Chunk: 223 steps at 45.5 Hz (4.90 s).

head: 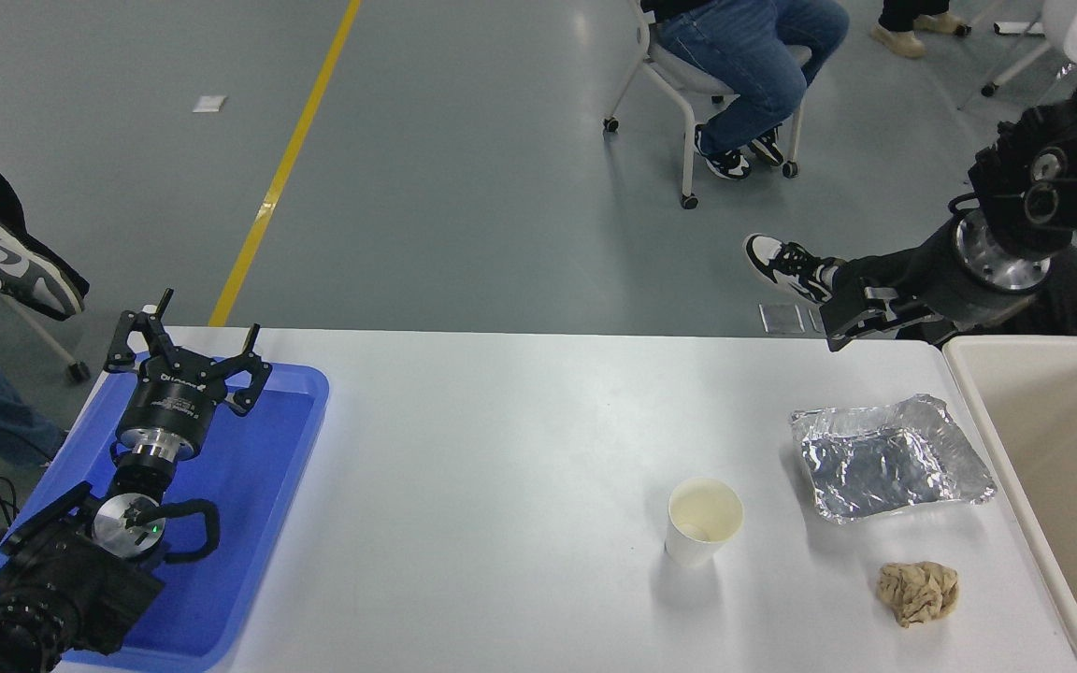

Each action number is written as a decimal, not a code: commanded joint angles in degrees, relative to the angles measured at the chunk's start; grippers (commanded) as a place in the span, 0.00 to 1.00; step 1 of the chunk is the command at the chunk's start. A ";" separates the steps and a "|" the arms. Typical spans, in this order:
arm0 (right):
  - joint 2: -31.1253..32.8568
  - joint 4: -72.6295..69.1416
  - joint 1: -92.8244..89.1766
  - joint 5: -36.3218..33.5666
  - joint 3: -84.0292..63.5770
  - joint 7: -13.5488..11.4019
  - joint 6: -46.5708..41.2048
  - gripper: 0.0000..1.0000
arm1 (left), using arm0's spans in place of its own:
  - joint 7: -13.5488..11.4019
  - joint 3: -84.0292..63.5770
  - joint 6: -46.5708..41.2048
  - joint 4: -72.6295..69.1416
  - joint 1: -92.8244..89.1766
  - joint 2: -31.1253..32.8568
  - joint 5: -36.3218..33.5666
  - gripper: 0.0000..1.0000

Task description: Pick up paper cup place in dustbin

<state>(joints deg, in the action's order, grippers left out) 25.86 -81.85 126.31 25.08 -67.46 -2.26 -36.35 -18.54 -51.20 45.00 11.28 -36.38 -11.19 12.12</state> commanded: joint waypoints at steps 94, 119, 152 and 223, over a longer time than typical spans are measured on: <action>-22.26 10.39 -21.89 -14.62 6.46 0.07 8.49 1.00 | -0.09 -0.04 0.00 0.05 0.08 -0.15 0.01 1.00; -21.55 17.60 -34.55 -7.41 9.36 0.07 10.51 1.00 | -0.09 -0.04 0.00 0.05 0.08 -0.15 0.01 1.00; -20.41 21.38 -40.88 -5.04 9.45 0.33 13.33 0.68 | -0.09 -0.04 0.00 0.05 0.08 -0.15 0.01 1.00; -11.36 -4.19 10.97 -13.74 -2.76 0.24 -4.34 0.00 | 0.09 -0.04 0.00 0.05 0.17 -0.23 0.01 1.00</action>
<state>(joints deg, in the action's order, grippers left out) 13.96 -81.14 125.65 13.69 -66.68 -1.94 -36.85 -18.48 -51.23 45.00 11.33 -36.23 -11.40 12.13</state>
